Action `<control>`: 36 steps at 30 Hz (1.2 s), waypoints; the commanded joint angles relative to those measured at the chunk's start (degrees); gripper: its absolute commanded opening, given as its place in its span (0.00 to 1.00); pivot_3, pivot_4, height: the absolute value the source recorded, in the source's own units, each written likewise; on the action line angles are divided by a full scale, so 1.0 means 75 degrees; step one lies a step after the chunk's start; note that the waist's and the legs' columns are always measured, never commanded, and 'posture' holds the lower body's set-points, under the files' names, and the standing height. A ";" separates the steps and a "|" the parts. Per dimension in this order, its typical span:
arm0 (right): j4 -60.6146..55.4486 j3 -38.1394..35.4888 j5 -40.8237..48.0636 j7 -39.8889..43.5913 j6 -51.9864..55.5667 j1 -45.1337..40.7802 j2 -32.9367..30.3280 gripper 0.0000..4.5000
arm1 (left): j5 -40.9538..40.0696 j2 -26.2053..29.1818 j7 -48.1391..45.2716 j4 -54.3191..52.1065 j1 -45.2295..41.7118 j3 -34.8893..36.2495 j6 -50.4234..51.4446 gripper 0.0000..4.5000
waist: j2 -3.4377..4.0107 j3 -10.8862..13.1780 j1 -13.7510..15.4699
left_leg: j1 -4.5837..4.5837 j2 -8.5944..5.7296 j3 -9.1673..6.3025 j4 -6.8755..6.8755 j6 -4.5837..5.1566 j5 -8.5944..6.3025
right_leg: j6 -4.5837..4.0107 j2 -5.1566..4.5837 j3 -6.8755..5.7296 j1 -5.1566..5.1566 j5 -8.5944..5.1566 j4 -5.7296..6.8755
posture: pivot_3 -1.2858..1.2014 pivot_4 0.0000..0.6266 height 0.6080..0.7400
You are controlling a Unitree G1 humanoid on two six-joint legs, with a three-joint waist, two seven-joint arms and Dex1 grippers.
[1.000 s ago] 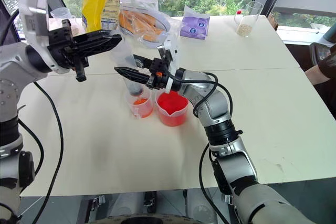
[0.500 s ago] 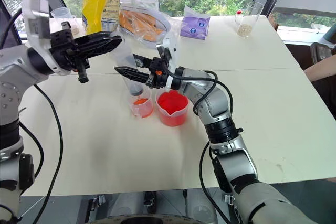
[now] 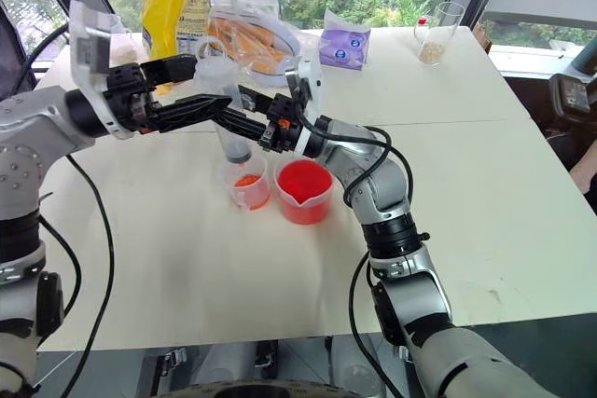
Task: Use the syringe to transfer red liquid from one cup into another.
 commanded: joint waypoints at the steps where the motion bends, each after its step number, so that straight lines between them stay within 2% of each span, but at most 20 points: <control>1: -0.0409 -0.0200 0.0248 -0.0058 0.0087 -0.0209 -0.0022 0.31 | -0.0239 0.0337 -0.0238 -0.0340 0.0373 0.0498 0.0023 0.98 | 0.0001 0.0000 0.0012 | 0.0000 0.0000 0.0000 -0.0001 0.0000 0.0000 | 0.0000 0.0000 0.0000 -0.0002 0.0000 0.0000 | 0.52 0.24 1.00; 6: -0.0517 -0.0789 0.0615 -0.0472 0.0781 -0.0865 -0.0438 0.31 | -0.0512 0.0503 -0.0295 -0.0558 0.0760 0.0761 0.0121 0.98 | 0.0001 0.0002 0.0056 | -0.0003 -0.0003 0.0000 0.0001 -0.0001 0.0000 | -0.0005 -0.0012 -0.0002 -0.0001 0.0000 -0.0005 | 0.52 0.24 1.00; 10: -0.0462 -0.1521 0.0932 -0.1415 0.1995 -0.1633 -0.1112 0.31 | -0.0522 0.0461 -0.0322 -0.0674 0.0968 0.0660 0.0026 0.98 | 0.0001 0.0002 0.0051 | -0.0004 -0.0006 -0.0001 0.0000 -0.0002 -0.0001 | -0.0022 -0.0019 -0.0002 -0.0001 -0.0007 -0.0009 | 0.52 0.24 1.00; 16: 0.0444 -0.2913 0.1877 -0.3019 0.5597 -0.3233 -0.2539 0.31 | -0.0487 0.0120 -0.0190 -0.0782 0.1125 0.0488 -0.0126 0.98 | 0.0009 0.0006 0.0048 | -0.0010 -0.0004 0.0000 -0.0007 -0.0003 -0.0001 | -0.0043 -0.0046 -0.0003 -0.0010 -0.0014 -0.0011 | 0.52 0.24 1.00; 20: 0.1094 -0.2916 0.1609 -0.3620 0.7806 -0.3683 -0.3454 0.31 | -0.0425 0.0020 -0.0203 -0.0865 0.1258 0.0394 -0.0206 0.98 | 0.0007 0.0005 0.0036 | -0.0011 -0.0006 0.0003 -0.0018 0.0000 -0.0002 | -0.0050 -0.0054 -0.0001 -0.0012 -0.0017 -0.0021 | 0.52 0.24 1.00; 25: 0.1194 -0.2598 0.1201 -0.3971 0.9130 -0.3022 -0.4085 0.31 | -0.0453 -0.0052 -0.0186 -0.1012 0.1421 0.0330 -0.0191 0.98 | 0.0007 0.0005 0.0032 | -0.0021 -0.0007 0.0007 -0.0024 0.0004 -0.0004 | -0.0064 -0.0057 0.0008 -0.0023 -0.0025 -0.0024 | 0.52 0.24 1.00; 31: 0.1044 -0.1961 0.0887 -0.4205 0.9207 -0.1468 -0.4555 0.31 | -0.0534 -0.0029 -0.0093 -0.1254 0.1536 0.0281 -0.0079 0.98 | 0.0004 0.0003 0.0056 | -0.0028 -0.0011 0.0016 -0.0023 0.0013 -0.0008 | -0.0057 -0.0042 0.0002 -0.0027 -0.0022 -0.0025 | 0.52 0.24 1.00; 36: 0.0724 -0.1883 0.0647 -0.4198 0.9080 -0.0672 -0.4416 0.31 | -0.0648 0.0034 -0.0017 -0.1352 0.1594 0.0334 0.0018 0.98 | 0.0007 0.0006 0.0034 | -0.0030 -0.0010 0.0021 -0.0016 0.0016 -0.0009 | -0.0030 -0.0014 0.0011 -0.0027 -0.0008 -0.0024 | 0.52 0.24 1.00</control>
